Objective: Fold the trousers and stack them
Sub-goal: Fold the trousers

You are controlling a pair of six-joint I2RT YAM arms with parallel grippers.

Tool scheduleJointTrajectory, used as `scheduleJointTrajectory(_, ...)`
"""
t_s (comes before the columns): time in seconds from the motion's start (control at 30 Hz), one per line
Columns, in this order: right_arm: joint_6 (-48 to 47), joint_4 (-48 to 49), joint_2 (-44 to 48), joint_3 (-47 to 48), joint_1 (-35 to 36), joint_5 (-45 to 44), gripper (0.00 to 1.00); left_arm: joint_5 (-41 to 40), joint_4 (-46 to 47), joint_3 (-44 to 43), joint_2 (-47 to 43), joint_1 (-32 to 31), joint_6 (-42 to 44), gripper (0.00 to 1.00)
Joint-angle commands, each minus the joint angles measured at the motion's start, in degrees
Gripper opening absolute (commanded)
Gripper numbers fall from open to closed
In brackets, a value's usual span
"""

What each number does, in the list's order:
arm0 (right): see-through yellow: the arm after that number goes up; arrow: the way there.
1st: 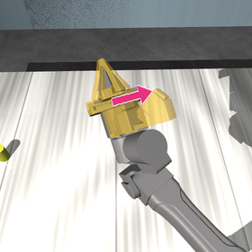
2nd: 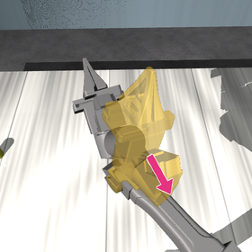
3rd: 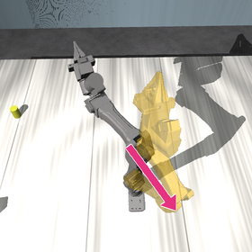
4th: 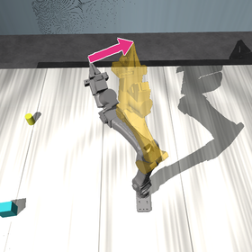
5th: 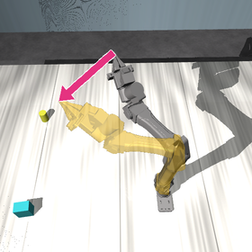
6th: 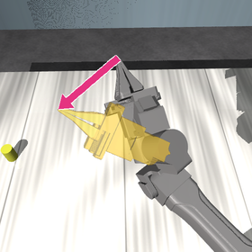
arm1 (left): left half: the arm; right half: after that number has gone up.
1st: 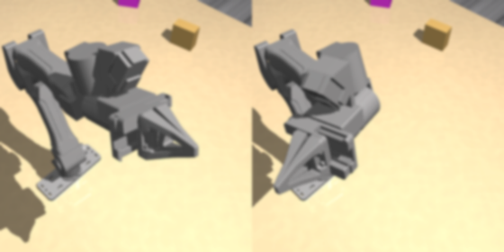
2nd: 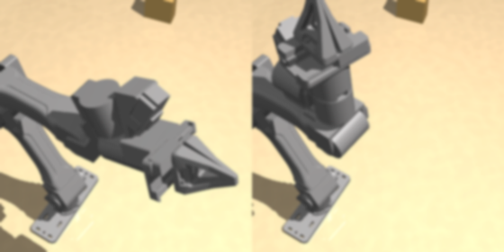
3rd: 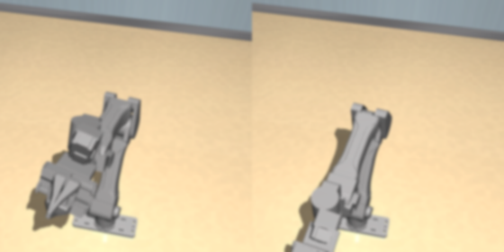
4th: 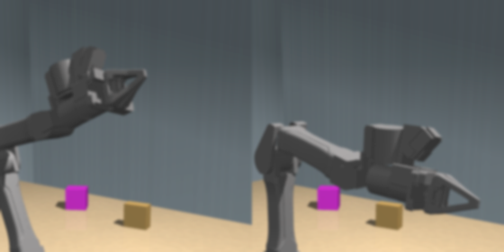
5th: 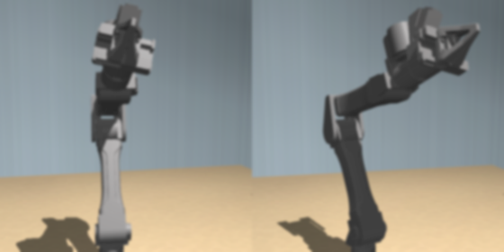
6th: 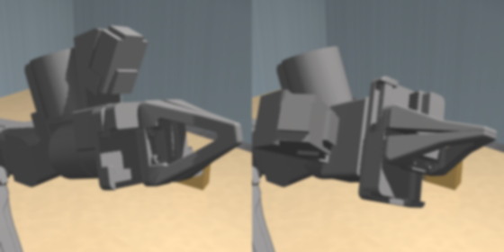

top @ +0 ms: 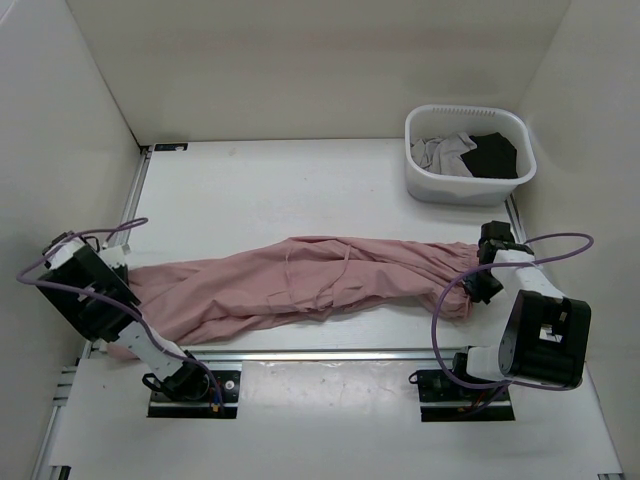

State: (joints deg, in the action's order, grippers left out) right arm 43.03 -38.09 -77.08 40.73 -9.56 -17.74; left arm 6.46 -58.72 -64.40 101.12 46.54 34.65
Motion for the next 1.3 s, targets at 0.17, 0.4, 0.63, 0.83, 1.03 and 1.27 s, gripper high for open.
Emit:
scheduleJointTrajectory(0.17, -1.54, -1.11, -0.18, 1.90, 0.33, -1.69, 0.00, 5.40, 0.01, -11.78, -8.84, -0.14, -1.25, 0.14)
scheduleJointTrajectory(0.4, -2.68, 0.02, -2.02, 1.90, 0.33, -2.21, 0.00, 9.89, -4.90, -23.83, -1.55, -0.14, -1.78, 0.19)
scheduleJointTrajectory(0.63, -8.65, 0.03, -2.02, 4.09, 0.33, -1.69, 0.10, 8.06, -5.45, -17.08, 3.20, -0.14, 0.50, 0.67)
scheduleJointTrajectory(0.83, -12.00, 0.03, -0.88, 5.15, 0.33, 0.41, 0.49, 6.20, -0.43, -14.44, 3.73, -0.14, -1.07, 0.72)
scheduleJointTrajectory(1.03, -12.00, 1.08, -0.35, 4.01, 0.33, 3.85, 0.49, -2.06, 2.46, -9.79, 4.79, -1.19, -1.08, 0.67)
scheduleJointTrajectory(1.27, -12.00, 2.31, -0.88, 3.30, 0.33, 8.32, 0.58, -2.86, 7.21, -6.61, 1.10, -1.72, -1.08, 0.82)
